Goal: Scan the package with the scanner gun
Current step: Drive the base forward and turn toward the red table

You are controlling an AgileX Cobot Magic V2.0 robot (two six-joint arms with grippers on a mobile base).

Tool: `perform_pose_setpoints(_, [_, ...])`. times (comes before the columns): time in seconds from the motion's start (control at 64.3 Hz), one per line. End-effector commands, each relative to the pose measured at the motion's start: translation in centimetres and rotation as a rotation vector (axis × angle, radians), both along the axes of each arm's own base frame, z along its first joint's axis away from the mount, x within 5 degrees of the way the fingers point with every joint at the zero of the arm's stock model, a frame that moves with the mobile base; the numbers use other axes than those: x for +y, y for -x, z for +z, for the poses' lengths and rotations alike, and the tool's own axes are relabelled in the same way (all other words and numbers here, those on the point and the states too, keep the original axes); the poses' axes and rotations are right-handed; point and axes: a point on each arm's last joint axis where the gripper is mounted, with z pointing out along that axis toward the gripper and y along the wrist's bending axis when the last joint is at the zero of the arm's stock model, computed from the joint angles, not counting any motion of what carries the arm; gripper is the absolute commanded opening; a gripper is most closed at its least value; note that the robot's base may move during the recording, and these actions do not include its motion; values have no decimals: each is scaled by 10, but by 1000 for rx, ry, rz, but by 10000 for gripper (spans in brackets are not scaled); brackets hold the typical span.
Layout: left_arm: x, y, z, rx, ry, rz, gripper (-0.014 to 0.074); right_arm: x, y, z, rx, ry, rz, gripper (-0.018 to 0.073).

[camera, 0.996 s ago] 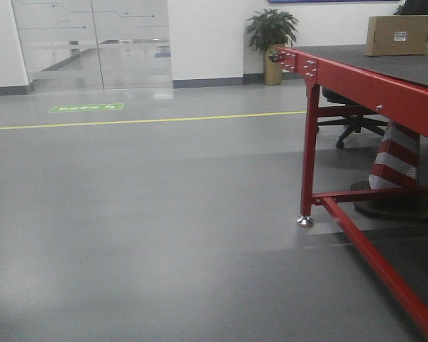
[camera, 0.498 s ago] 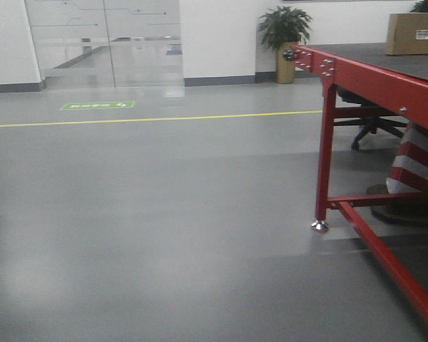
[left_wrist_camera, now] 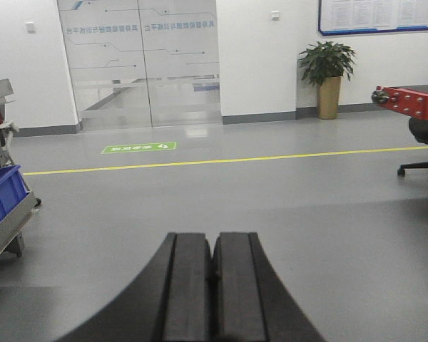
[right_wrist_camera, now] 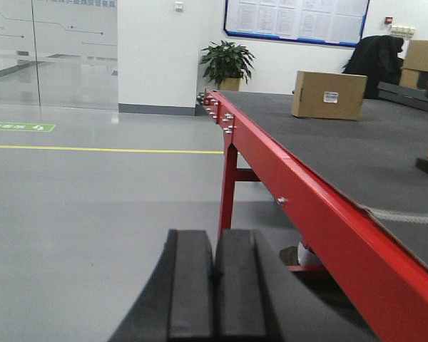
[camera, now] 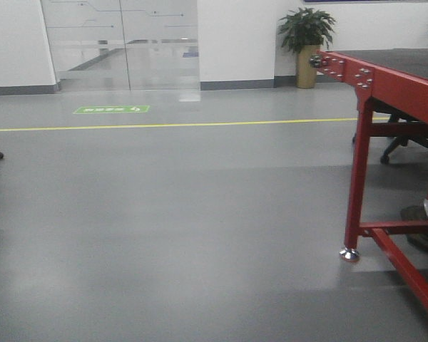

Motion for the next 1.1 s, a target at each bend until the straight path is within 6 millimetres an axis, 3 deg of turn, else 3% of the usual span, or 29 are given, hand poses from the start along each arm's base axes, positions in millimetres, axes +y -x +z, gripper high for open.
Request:
perform_pose_setpoints(0.0, [0,1,3,-25,10,-3,-111,0,0,2,-16,10,-5,-154])
perform_pose_setpoints(1.089, [2,1,3,-25,9,29,-111,1,0,2,-16,10,21,-154])
